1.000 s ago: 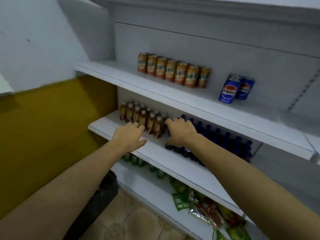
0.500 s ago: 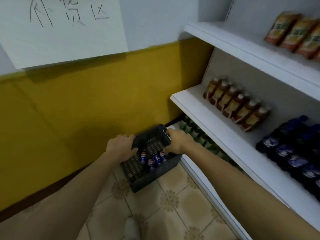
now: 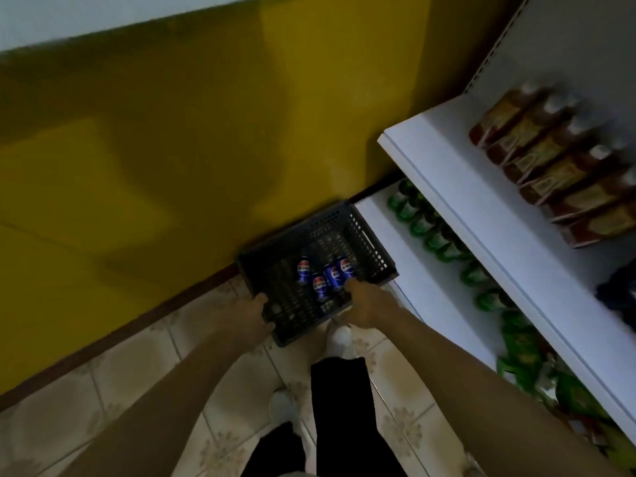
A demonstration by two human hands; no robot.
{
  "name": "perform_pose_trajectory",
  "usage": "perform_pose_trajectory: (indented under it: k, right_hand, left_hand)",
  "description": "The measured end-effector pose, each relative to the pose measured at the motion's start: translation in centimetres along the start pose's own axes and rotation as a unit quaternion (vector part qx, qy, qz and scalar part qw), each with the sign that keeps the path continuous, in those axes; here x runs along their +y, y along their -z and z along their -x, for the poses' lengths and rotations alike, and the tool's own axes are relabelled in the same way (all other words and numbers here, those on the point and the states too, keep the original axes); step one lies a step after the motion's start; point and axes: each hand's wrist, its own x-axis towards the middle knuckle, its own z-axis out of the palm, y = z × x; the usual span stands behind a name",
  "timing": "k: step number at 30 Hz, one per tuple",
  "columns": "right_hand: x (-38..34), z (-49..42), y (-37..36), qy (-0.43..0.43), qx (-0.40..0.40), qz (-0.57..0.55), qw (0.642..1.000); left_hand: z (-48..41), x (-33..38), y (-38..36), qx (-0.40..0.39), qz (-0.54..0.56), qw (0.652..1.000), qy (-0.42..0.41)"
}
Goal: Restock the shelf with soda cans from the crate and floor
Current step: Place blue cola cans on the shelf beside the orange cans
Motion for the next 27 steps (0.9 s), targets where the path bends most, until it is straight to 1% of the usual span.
perform_pose_trajectory:
  k: [2,4,6,9,12,14,15,17,20,22,24,27]
  right_hand:
    - [1.2,-3.8,0.1,-0.012,-0.008,-0.022,1.000]
    - [2.0,-7.9,-0.2,-0.048,-0.012,-0.043,0.998]
    - [3.2,-12.6,-1.4,-0.045,-0.020,-0.076,0.996]
    - [5.8,-20.4,-5.5,-0.055,0.000,-0.148,0.987]
    - [8.1,-27.4,-9.9,-0.112,-0.008,-0.218,0.969]
    - [9.9,-32.2,-13.4,-0.146,-0.025,-0.253,0.956]
    - [10.8,-34.5,-15.3,-0.160,-0.032,-0.256,0.953]
    - [12.8,-38.7,-19.5,-0.178,-0.048,-0.247,0.952]
    - [15.7,-44.2,-24.1,-0.219,-0.046,-0.230,0.947]
    - [17.1,-47.5,-26.5,-0.255,-0.048,-0.233,0.937]
    - [18.0,-50.7,-28.3,-0.266,-0.049,-0.248,0.930]
    - [18.1,-54.1,-30.1,-0.284,-0.020,-0.302,0.910]
  left_hand:
    - [-2.4,0.3,-0.5,-0.010,0.055,0.998,0.031]
    - [-5.2,0.6,-1.0,-0.008,0.135,0.989,0.062]
    - [-8.6,0.9,-2.0,-0.013,0.204,0.976,0.073]
    - [-15.0,1.2,-5.3,-0.029,0.280,0.954,0.099]
    - [-22.0,0.9,-10.3,-0.047,0.355,0.924,0.132]
    - [-27.2,0.3,-14.3,-0.068,0.371,0.915,0.141]
    - [-29.8,0.0,-16.3,-0.073,0.367,0.916,0.142]
    - [-34.7,-0.8,-20.7,-0.071,0.355,0.919,0.154]
    - [-40.7,-1.4,-27.7,-0.072,0.383,0.907,0.162]
    - [-43.4,-1.6,-31.8,-0.096,0.386,0.902,0.166]
    - [-45.5,-1.8,-34.9,-0.111,0.392,0.899,0.164]
    - [-47.7,-2.2,-37.5,-0.094,0.404,0.894,0.172]
